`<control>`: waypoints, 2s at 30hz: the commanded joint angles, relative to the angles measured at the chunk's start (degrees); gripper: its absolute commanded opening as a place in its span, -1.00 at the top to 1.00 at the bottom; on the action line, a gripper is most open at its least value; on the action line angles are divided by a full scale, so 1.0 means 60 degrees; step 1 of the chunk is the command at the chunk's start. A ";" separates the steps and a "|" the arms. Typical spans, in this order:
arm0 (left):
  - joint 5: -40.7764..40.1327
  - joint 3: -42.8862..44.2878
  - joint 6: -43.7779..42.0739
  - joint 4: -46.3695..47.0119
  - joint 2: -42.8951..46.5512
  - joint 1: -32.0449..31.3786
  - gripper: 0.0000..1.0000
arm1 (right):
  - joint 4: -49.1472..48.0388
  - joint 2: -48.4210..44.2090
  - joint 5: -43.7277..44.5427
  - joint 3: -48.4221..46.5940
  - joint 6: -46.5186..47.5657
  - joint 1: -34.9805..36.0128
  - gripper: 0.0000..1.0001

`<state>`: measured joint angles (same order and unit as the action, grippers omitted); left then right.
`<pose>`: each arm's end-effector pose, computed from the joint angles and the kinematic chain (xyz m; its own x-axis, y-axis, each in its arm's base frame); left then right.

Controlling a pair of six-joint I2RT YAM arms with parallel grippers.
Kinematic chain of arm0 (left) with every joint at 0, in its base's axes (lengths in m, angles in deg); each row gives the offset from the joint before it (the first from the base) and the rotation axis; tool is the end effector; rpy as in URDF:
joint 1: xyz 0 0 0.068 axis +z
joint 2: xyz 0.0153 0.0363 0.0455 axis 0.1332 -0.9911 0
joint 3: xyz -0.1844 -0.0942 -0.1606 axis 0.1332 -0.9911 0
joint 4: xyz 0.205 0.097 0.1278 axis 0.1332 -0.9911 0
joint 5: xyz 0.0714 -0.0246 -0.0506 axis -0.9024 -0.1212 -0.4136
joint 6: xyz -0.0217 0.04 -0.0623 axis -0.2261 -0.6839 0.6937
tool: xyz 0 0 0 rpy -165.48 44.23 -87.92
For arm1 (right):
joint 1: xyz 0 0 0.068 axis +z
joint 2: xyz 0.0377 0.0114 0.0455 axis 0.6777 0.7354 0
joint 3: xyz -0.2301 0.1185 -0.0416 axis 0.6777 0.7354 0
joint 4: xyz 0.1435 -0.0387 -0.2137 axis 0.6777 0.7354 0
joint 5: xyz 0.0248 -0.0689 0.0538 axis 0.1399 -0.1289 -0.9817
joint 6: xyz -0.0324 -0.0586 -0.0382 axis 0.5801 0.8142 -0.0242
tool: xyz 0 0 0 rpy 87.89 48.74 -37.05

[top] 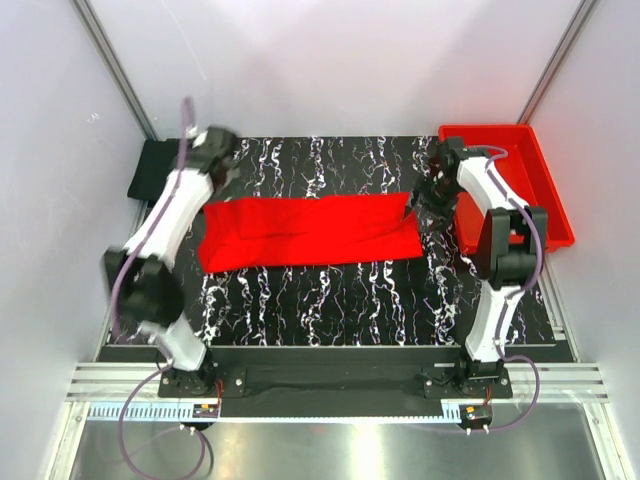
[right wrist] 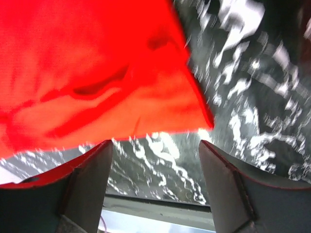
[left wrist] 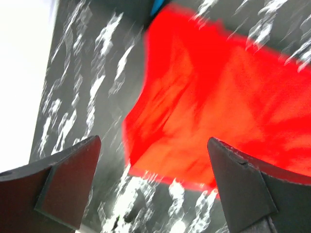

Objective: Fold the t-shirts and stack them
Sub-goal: Fold the tshirt

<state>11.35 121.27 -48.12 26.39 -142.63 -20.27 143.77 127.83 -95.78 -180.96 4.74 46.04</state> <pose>0.3877 -0.0541 0.2856 -0.7765 -0.1514 -0.6116 -0.3473 0.9127 0.2151 0.4132 0.0393 0.1776 -0.9279 0.3671 -0.0651 0.3363 0.8995 0.2787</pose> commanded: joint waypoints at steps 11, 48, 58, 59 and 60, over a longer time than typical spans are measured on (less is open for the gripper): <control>0.5674 -0.7116 0.2036 0.1773 0.5057 0.5394 -0.37 | -0.1739 -0.2559 -0.1419 0.3704 0.0594 0.0243 -0.53; 0.5671 -0.5229 -0.0588 0.3567 0.0823 0.3540 1.00 | -0.1637 -0.1959 -0.1684 0.3075 0.0653 0.0257 -0.47; 0.5845 -0.5551 -0.0572 0.3245 0.0885 0.3437 -0.32 | -0.1636 -0.1945 -0.1727 0.2943 0.0551 0.0257 -0.47; 0.5948 -0.5493 -0.0616 0.3201 0.0722 0.3437 -0.29 | -0.1651 -0.1930 -0.1756 0.2943 0.0536 0.0257 -0.47; 0.5993 -0.5420 -0.0617 0.3186 0.0590 0.3437 -0.25 | -0.1666 -0.1930 -0.1786 0.2943 0.0536 0.0257 -0.47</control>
<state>46.32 88.23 -50.99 44.93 -137.84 0.29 134.00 116.18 -104.87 -161.14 8.08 47.39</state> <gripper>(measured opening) 0.640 0.737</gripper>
